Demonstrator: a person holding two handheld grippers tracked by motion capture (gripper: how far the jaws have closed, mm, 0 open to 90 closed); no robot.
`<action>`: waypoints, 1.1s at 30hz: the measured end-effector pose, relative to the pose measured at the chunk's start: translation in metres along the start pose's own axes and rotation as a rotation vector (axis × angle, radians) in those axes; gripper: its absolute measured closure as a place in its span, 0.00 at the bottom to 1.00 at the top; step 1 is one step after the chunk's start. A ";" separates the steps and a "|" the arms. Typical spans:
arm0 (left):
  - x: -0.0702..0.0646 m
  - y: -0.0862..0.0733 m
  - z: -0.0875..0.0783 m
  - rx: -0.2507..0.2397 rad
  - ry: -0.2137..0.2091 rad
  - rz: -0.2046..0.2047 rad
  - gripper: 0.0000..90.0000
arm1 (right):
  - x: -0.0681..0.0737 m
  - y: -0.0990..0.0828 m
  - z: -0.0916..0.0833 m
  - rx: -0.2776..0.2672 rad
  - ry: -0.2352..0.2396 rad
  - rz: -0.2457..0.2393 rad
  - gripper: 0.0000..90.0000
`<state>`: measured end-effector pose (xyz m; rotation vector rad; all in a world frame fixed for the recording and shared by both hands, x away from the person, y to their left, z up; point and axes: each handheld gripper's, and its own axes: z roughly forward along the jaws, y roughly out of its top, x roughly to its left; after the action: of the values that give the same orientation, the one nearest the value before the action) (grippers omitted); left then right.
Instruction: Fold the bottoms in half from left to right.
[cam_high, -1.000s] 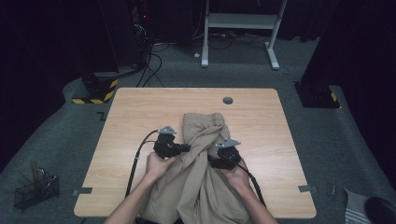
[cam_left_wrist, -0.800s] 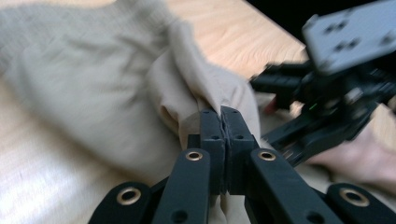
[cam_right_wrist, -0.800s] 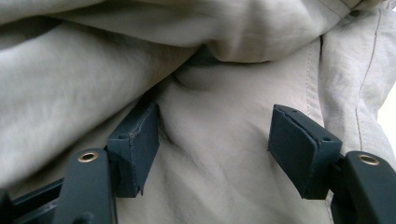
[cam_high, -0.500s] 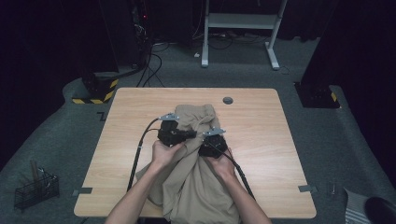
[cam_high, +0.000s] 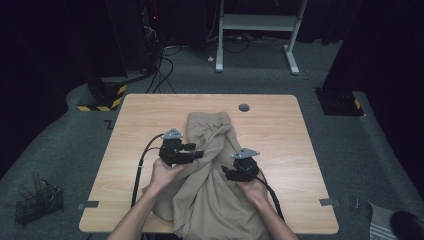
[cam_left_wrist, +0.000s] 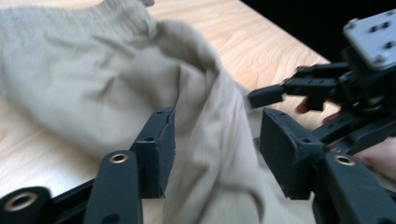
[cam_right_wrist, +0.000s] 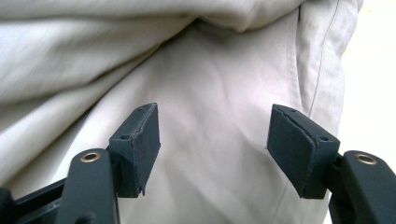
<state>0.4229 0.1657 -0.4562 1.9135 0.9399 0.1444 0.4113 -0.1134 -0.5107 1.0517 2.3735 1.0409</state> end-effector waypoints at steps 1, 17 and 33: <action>0.001 -0.003 -0.001 0.008 0.002 0.001 0.50 | 0.001 -0.003 -0.002 0.002 0.006 -0.002 0.38; 0.022 -0.013 0.035 0.079 0.102 -0.023 0.59 | 0.005 -0.002 0.018 0.020 -0.024 0.010 0.37; 0.019 0.006 0.019 0.038 0.076 0.012 0.97 | 0.004 0.016 0.037 0.021 -0.066 0.049 0.37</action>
<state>0.4478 0.1630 -0.4669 1.9605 0.9888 0.2088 0.4367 -0.0852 -0.5240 1.1399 2.3224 0.9845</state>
